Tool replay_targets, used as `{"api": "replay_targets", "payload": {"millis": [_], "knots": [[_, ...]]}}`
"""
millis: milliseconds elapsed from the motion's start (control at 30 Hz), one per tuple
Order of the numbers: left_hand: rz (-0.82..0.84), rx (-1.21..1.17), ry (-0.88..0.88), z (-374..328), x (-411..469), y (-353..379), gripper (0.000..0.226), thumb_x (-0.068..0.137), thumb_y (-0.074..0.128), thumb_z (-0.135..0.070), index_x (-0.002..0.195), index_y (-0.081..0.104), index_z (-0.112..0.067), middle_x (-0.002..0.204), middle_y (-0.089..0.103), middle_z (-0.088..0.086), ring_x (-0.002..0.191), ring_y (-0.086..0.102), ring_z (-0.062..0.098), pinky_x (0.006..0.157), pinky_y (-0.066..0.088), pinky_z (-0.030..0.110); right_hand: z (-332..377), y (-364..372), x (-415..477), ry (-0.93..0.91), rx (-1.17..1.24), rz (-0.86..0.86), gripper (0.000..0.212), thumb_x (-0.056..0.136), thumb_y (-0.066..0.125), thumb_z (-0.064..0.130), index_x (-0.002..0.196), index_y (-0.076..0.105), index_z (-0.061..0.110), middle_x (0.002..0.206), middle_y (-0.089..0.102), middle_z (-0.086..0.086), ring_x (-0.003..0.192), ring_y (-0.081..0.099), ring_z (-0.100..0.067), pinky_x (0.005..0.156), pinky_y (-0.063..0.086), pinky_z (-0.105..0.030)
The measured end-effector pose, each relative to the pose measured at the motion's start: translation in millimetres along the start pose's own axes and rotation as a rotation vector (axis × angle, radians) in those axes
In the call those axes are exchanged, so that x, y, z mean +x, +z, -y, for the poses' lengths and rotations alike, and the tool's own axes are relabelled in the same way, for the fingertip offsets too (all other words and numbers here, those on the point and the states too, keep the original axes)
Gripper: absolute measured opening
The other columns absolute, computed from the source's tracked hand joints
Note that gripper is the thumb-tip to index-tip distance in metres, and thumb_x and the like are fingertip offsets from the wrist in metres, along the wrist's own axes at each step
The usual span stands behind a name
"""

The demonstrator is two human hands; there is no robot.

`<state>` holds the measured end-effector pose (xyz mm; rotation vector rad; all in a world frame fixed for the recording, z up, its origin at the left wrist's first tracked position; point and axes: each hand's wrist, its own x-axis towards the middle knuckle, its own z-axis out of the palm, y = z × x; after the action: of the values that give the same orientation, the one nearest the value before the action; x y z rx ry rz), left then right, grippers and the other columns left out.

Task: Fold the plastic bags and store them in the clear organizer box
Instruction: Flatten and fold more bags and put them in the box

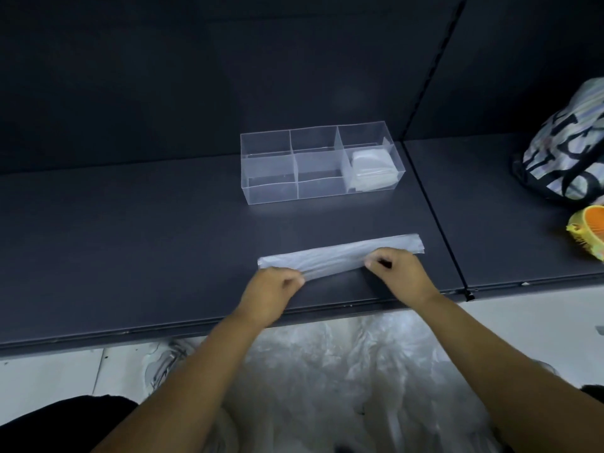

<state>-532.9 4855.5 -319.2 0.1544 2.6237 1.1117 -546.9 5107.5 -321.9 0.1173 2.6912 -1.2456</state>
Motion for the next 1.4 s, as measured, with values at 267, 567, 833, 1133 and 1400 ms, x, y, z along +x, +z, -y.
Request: {"api": "replay_targets", "payload": {"millis": [267,567,833,1133,1400], "knots": [[-0.248,-0.309,-0.391,37,14,-25,0.013,0.088,0.066,-0.019,0.094,0.075,-0.011,0.088,0.072,0.003,0.081,0.067,0.017,0.077,0.048,0.024,-3,9,23,0.251,0.225,-0.068,0.015,0.085,0.07,0.015,0.071,0.066,0.017,0.081,0.069,0.004,0.081,0.062,-0.012,0.074,0.041,-0.017],[-0.202,0.478,0.18,3,-10,47,0.059,0.099,0.042,-0.039,0.149,0.026,-0.013,0.157,0.019,0.004,0.147,0.015,0.025,0.12,0.009,0.04,-2,19,29,0.313,0.21,-0.143,0.008,0.084,0.069,0.009,0.091,0.067,0.009,0.095,0.069,-0.006,0.09,0.063,-0.018,0.08,0.042,-0.02],[-0.007,0.751,0.102,22,-6,65,0.071,0.085,-0.008,-0.064,0.14,-0.031,-0.026,0.154,-0.029,-0.001,0.139,-0.034,0.021,0.111,-0.026,0.041,36,51,-1,-0.153,-0.413,-0.306,0.038,0.085,0.059,0.01,0.123,0.059,0.011,0.124,0.055,-0.013,0.113,0.053,-0.031,0.098,0.042,-0.039],[-0.024,0.721,0.139,17,-7,63,0.07,0.092,0.019,-0.061,0.148,0.033,-0.02,0.156,0.026,0.006,0.144,0.018,0.036,0.113,0.01,0.055,-35,50,-8,-0.155,-0.711,-0.007,0.072,0.097,0.024,0.056,0.153,0.0,0.019,0.161,-0.006,0.0,0.148,-0.009,-0.016,0.116,-0.013,-0.032],[0.009,0.776,0.12,14,-9,60,0.073,0.093,0.007,-0.063,0.147,0.034,-0.021,0.155,0.029,0.006,0.143,0.021,0.037,0.112,0.022,0.061,-72,-27,18,0.081,-0.533,-0.147,0.051,0.101,0.035,0.039,0.147,0.034,0.016,0.157,0.025,-0.001,0.144,0.02,-0.021,0.116,0.012,-0.038]]}}
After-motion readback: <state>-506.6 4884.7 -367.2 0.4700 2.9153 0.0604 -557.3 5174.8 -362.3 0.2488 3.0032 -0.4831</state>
